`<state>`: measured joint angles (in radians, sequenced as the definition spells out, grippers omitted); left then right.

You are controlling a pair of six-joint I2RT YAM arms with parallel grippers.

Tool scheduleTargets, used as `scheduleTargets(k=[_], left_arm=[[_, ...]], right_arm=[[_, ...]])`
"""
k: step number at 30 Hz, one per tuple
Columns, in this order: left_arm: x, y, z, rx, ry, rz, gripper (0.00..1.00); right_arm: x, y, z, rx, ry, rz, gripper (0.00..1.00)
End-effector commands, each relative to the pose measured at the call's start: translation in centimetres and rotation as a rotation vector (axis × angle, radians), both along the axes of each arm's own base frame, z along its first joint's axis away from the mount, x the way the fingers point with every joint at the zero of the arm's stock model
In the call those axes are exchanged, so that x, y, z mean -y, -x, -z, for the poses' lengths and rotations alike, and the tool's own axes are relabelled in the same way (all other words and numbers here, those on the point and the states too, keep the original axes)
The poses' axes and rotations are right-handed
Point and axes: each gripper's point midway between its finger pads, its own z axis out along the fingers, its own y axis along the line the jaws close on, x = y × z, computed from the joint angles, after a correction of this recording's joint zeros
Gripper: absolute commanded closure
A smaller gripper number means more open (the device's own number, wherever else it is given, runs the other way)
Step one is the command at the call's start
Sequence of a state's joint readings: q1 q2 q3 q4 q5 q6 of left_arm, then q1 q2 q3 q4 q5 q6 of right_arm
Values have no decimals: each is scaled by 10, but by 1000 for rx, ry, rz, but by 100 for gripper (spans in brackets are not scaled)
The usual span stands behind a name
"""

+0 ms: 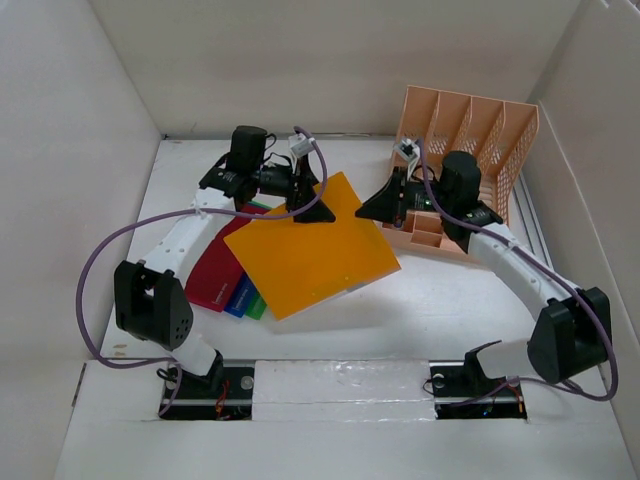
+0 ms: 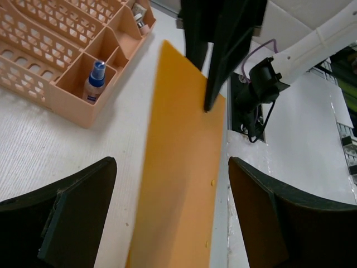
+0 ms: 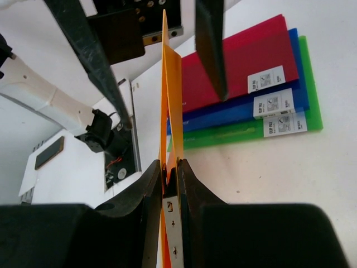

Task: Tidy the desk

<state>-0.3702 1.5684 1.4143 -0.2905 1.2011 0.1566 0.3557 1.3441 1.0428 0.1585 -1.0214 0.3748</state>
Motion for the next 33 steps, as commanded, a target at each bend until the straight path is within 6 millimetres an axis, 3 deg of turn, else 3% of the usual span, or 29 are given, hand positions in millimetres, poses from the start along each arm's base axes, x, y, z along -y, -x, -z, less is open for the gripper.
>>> scheduleTargets(k=[1, 4, 9, 12, 14, 15, 17, 22, 25, 28, 29, 30, 31, 33], left_arm=[[1, 19, -11, -7, 73, 105, 24], [1, 27, -13, -36, 100, 152, 29], [13, 35, -4, -48, 58, 141, 31], [16, 32, 3, -47, 32, 138, 43], [18, 30, -1, -32, 41, 142, 74], [18, 30, -1, -32, 41, 142, 74], [18, 28, -7, -18, 48, 130, 97], [16, 29, -33, 36, 76, 79, 100], [13, 32, -51, 72, 105, 28, 100], [4, 29, -61, 84, 141, -33, 100], [0, 26, -61, 91, 147, -52, 100], [-4, 22, -62, 84, 146, -86, 100], [-6, 26, -70, 109, 157, -99, 100], [-8, 25, -73, 127, 159, -132, 100]], right_arm=[[0, -8, -51, 155, -83, -26, 100], [2, -20, -61, 166, -104, -29, 100], [-4, -22, -75, 136, -163, -72, 100], [-5, -21, -82, 146, -191, -91, 100], [-7, -19, -82, 144, -194, -92, 100], [-7, -19, -82, 144, -194, -92, 100], [-6, -17, -83, 142, -194, -88, 100], [-4, -14, -87, 131, -196, -66, 100], [-2, -12, -88, 128, -201, -36, 88], [1, -11, -89, 124, -209, 7, 63], [2, -15, -90, 124, -215, 38, 47], [7, -20, -83, 91, -210, 86, 41], [15, -17, -90, 115, -222, 129, 30], [29, -21, -96, 140, -251, 241, 23]])
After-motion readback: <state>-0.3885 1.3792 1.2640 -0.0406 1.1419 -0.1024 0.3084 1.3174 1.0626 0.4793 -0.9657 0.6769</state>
